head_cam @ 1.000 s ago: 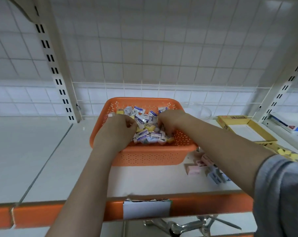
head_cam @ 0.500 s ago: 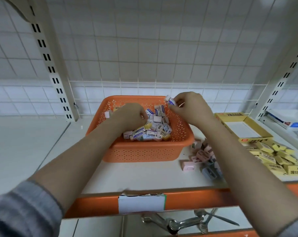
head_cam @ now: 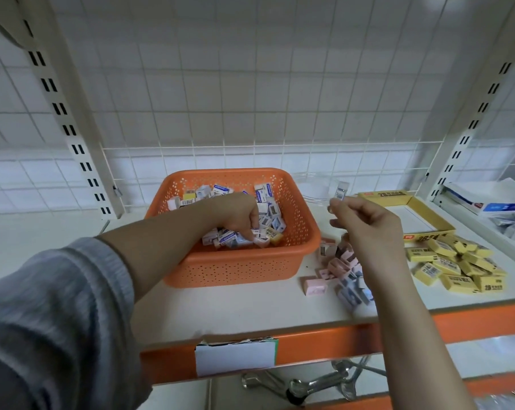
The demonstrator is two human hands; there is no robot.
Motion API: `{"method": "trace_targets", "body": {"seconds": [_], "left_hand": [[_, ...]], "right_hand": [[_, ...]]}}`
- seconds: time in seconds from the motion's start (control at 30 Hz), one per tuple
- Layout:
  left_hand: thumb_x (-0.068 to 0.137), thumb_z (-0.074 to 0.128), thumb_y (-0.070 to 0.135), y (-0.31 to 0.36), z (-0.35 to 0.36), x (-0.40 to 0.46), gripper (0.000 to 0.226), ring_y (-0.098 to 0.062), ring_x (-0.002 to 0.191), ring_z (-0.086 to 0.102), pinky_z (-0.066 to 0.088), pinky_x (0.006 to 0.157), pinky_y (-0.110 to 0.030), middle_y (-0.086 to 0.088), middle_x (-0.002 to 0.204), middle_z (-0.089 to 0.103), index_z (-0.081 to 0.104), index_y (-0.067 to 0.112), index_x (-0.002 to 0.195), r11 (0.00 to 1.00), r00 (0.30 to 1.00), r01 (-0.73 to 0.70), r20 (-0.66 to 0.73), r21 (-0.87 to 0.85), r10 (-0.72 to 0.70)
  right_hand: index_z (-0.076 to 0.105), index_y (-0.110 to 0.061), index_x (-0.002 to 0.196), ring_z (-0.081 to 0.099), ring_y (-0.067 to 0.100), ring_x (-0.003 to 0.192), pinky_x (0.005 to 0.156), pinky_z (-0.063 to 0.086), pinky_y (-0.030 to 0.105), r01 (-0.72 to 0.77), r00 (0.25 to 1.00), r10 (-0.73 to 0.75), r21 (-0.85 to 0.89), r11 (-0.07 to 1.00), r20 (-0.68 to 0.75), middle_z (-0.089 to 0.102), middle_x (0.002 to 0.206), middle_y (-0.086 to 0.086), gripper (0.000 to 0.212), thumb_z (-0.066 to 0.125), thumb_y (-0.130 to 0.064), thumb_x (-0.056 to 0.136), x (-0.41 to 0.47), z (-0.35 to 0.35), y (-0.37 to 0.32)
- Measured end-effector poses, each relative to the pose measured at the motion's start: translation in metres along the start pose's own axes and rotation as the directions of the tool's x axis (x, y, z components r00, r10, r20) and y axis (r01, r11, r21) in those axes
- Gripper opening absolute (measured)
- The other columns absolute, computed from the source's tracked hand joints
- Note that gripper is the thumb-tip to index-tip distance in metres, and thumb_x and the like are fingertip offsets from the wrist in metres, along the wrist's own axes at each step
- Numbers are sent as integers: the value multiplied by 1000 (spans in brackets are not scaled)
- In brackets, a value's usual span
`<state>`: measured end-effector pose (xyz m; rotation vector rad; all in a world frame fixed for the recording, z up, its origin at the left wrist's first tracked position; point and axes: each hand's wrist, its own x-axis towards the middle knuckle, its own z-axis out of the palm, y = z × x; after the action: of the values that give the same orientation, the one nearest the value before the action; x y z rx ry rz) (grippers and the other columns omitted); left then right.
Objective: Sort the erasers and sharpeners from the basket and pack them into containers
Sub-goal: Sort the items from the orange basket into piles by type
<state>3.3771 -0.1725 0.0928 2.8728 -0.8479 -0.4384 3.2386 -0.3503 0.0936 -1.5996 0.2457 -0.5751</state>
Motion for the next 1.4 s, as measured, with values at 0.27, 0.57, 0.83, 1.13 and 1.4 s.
{"method": "trace_targets", "body": {"seconds": [0.27,0.57,0.83,1.13,1.4], "left_hand": [[84,68,30,19,-33,-34,24,-8,82,60,49,73,-24,6,92,63,68,17,104,978,929,-44,-369,-203,-35],[79,72,24,81,-10,-63,22,6,69,50,36,63,0,21,74,53,72,17,100,890,739,-301,-674,-344,-10],[78,73,26,180,26,-37,21,1,74,54,38,66,-2,23,77,51,70,22,98,866,718,-361,-696,-347,20],[81,70,33,335,83,3,12,5,79,53,40,66,-8,20,82,56,62,41,86,795,803,-338,-595,-504,-35],[80,69,35,385,91,38,10,1,80,53,38,67,-9,16,83,58,66,37,89,801,838,-283,-542,-527,-60]], "right_hand": [[68,-24,78,63,15,73,69,50,28,69,995,-72,-39,997,-76,66,70,-4,7,68,-21,84,-3,-6,0],[71,-23,84,48,15,64,63,40,27,142,960,-173,-149,979,-219,58,75,22,6,71,-29,83,0,-57,9],[68,-20,84,51,8,58,55,39,15,94,905,-208,-303,948,-371,59,66,1,8,73,-25,81,24,-185,29],[69,-10,92,62,26,80,65,39,28,-115,873,-194,-575,810,-448,68,84,6,30,65,-39,85,112,-362,82],[55,-3,58,45,28,52,48,32,33,-116,915,-188,-681,723,-356,49,51,12,44,65,-36,85,140,-396,115]]}}
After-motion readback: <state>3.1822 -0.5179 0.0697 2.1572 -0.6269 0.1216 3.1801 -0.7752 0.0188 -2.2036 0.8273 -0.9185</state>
